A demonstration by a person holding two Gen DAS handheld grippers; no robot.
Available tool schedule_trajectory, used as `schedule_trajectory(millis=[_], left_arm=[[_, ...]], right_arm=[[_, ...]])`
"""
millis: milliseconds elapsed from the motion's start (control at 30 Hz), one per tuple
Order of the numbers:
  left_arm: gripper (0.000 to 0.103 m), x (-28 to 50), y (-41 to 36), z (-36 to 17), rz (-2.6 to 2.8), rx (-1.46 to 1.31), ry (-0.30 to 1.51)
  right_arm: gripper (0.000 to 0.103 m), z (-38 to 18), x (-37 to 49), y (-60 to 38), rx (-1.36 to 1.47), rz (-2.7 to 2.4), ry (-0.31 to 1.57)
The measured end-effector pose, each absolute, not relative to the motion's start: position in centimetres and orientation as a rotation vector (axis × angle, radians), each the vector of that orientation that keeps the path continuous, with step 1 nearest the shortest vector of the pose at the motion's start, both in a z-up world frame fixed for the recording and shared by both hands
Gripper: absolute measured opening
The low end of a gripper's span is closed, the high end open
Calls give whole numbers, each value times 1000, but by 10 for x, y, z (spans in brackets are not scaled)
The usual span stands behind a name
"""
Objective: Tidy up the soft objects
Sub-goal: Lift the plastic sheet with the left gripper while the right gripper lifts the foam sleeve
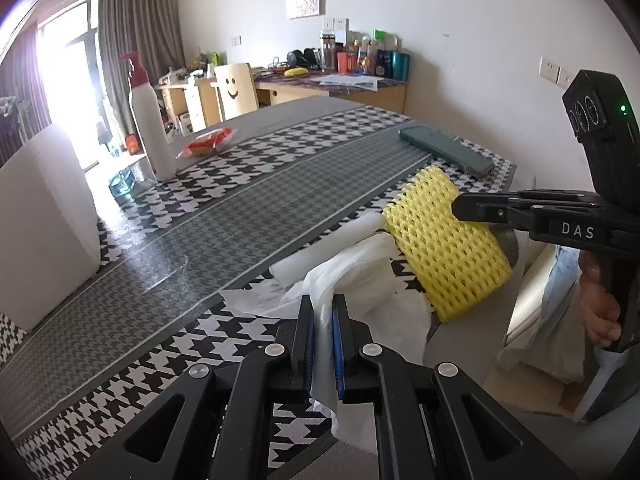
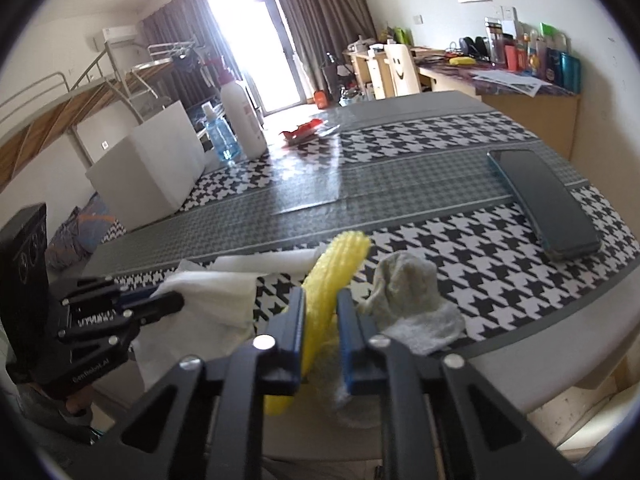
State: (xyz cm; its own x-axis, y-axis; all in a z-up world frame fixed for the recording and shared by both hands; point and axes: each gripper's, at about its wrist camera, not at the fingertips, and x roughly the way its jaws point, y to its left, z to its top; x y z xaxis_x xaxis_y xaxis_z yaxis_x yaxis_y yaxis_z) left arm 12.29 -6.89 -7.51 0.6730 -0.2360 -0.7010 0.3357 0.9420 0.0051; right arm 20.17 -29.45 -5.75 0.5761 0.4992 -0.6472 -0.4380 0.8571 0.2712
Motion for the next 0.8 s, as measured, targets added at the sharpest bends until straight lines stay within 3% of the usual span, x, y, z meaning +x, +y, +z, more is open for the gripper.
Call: schedule_trajectory(millis=[800], left_arm=[[8,105,-55,-5,-343,60,592]], right_arm=[[12,6,185,-286,93,542,562]])
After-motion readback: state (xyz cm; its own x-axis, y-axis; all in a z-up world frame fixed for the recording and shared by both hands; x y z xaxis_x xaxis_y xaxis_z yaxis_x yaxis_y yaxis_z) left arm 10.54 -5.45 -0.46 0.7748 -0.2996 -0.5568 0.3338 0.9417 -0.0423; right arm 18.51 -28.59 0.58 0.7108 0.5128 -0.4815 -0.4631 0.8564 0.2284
